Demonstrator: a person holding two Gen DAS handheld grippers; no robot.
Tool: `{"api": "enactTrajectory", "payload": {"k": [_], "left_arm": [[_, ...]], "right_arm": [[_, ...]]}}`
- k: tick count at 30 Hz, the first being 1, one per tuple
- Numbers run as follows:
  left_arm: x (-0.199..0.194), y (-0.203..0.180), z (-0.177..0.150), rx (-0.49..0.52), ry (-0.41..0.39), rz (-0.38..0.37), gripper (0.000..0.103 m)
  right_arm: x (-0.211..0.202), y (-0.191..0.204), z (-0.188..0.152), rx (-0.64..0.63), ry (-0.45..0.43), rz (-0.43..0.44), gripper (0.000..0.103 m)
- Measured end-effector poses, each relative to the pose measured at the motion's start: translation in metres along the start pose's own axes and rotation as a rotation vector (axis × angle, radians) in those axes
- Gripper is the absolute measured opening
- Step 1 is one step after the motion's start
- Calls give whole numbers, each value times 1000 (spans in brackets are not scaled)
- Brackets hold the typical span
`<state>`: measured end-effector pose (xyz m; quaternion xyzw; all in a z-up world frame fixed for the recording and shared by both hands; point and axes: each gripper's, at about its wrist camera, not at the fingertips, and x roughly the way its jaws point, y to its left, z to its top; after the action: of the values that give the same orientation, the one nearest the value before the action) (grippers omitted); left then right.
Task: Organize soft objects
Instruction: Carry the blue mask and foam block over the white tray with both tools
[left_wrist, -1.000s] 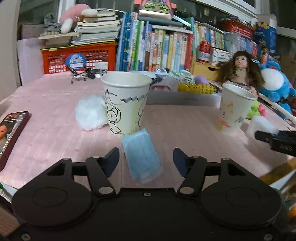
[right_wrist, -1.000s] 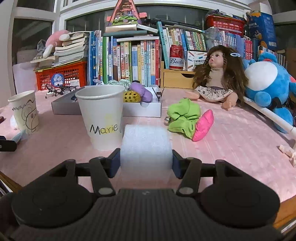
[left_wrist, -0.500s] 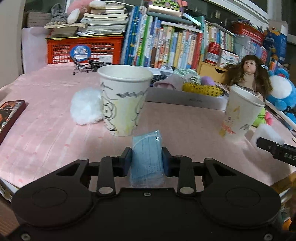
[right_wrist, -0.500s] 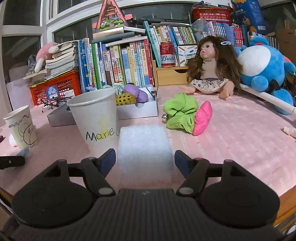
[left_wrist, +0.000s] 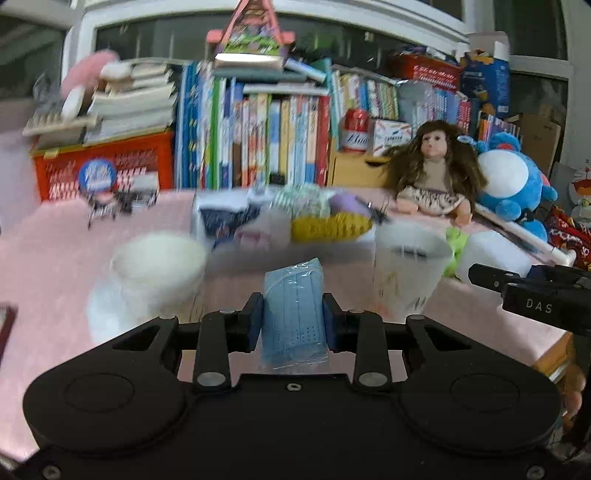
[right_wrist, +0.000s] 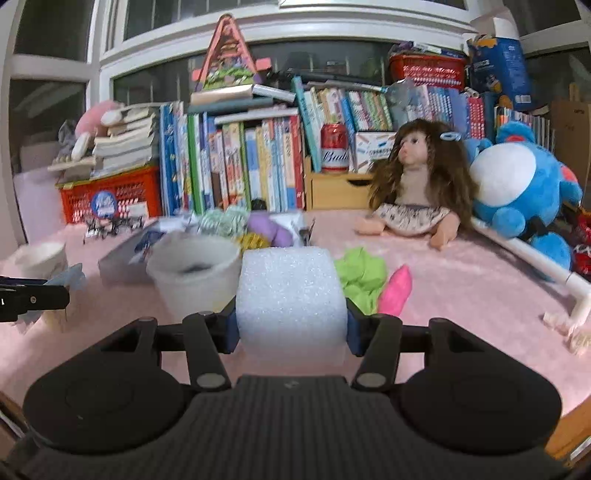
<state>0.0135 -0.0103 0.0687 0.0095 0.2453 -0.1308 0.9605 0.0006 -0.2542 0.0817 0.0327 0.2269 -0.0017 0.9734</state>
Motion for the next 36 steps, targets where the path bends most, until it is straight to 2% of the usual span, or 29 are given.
{"api": "enactTrajectory", "payload": {"k": [9,14,18,22,27,29,36], "left_arm": [[23,-4,69,35,-61,14,31],[41,-4,100,60,-54,29,31],[57,0,119,77,-33,41,31],[76,13,144,54,10,22,31],[103,29,173,12,61,36,31],[118,37,182,-13,107,26,31],[178,63,189,-90,271,61,31]], "right_arm": [[24,-7,53,-6,-7,27,59],[39,-1,78,-29,-21,56,59],[56,7,94,-57,1,84,59],[81,11,116,-71,44,104,59],[114,14,138,-45,114,136,59],[126,15,144,-40,144,145,59],[170,19,151,-51,248,128,60]]}}
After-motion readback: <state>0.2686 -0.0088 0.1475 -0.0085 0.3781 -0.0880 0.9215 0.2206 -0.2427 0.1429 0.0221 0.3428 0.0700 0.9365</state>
